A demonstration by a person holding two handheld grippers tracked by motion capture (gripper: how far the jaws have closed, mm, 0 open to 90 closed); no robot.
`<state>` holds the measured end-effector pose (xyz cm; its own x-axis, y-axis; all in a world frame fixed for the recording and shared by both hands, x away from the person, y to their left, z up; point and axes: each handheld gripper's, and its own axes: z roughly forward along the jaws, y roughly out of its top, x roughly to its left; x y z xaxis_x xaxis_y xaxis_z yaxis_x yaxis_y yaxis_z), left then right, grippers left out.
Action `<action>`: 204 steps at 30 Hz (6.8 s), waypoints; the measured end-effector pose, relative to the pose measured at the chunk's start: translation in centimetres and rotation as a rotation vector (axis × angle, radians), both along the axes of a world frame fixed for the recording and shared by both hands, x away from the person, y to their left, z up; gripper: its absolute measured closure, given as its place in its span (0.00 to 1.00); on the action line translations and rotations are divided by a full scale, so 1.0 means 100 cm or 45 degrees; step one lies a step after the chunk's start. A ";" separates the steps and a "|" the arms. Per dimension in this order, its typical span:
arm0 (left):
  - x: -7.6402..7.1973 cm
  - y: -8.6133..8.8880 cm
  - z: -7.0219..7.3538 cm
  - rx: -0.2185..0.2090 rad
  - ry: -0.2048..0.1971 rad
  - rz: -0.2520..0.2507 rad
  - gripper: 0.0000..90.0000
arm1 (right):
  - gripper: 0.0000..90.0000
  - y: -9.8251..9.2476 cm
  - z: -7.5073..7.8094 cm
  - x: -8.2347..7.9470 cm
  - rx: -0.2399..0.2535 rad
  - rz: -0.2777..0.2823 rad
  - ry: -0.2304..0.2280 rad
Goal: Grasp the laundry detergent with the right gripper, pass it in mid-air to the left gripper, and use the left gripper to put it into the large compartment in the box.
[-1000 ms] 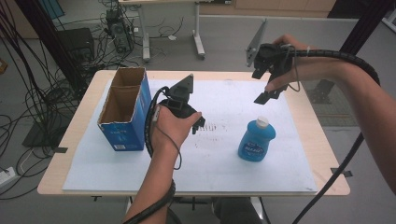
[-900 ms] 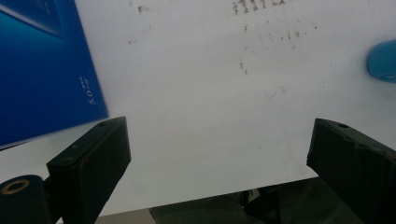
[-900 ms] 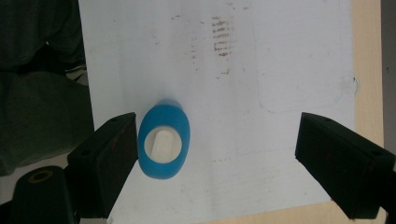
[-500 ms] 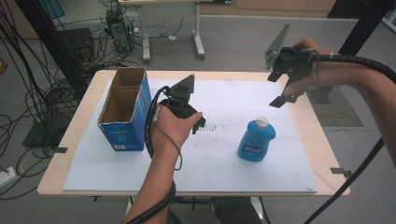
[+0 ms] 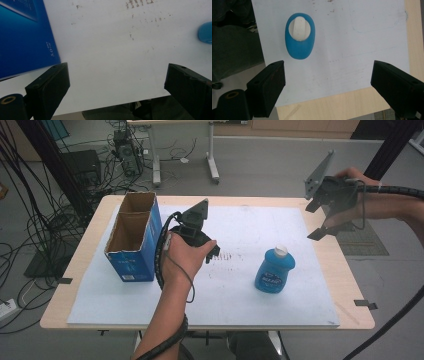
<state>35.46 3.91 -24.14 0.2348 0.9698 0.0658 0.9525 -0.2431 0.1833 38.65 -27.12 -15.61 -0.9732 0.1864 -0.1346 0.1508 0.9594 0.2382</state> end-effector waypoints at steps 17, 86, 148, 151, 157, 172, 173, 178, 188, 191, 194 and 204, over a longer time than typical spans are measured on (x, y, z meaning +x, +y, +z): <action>-0.001 -0.003 -0.002 0.001 -0.005 -0.009 0.07 | 0.10 -0.037 -0.030 -0.012 0.161 -0.014 -0.015; -0.001 0.002 -0.027 0.038 0.034 -0.016 0.07 | 0.03 -0.038 -0.215 -0.040 0.933 -0.107 -0.069; -0.001 0.005 -0.028 0.047 0.028 -0.020 0.07 | 0.02 -0.017 -0.244 -0.038 1.079 -0.107 -0.128; -0.001 0.005 -0.027 0.046 0.025 -0.017 0.07 | 0.02 -0.016 -0.244 -0.038 1.078 -0.103 -0.129; -0.001 0.004 -0.026 0.047 0.026 -0.024 0.07 | 0.02 -0.016 -0.244 -0.038 1.081 -0.106 -0.132; -0.001 0.003 -0.027 0.048 0.024 -0.027 0.07 | 0.02 -0.016 -0.244 -0.038 1.086 -0.105 -0.138; -0.001 0.003 -0.027 0.049 0.026 -0.027 0.07 | 0.02 -0.016 -0.244 -0.038 1.084 -0.103 -0.138; -0.001 0.002 -0.027 0.051 0.026 -0.031 0.07 | 0.02 -0.016 -0.245 -0.038 1.084 -0.102 -0.138; 0.000 0.001 -0.026 0.051 0.023 -0.037 0.07 | 0.02 -0.015 -0.245 -0.037 1.084 -0.098 -0.139; 0.000 0.001 -0.027 0.051 0.022 -0.035 0.07 | 0.02 -0.014 -0.245 -0.037 1.085 -0.099 -0.137; 0.000 0.002 -0.027 0.053 0.022 -0.031 0.07 | 0.02 -0.014 -0.245 -0.037 1.085 -0.098 -0.137; 0.000 0.003 -0.027 0.056 0.022 -0.033 0.07 | 0.02 -0.013 -0.245 -0.037 1.089 -0.094 -0.136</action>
<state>35.42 4.19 -26.80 0.2613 0.9597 0.1037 0.9488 -0.2751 0.1553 34.90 -28.43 -40.10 -0.9448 0.3275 -0.0094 0.1412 0.4331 0.8902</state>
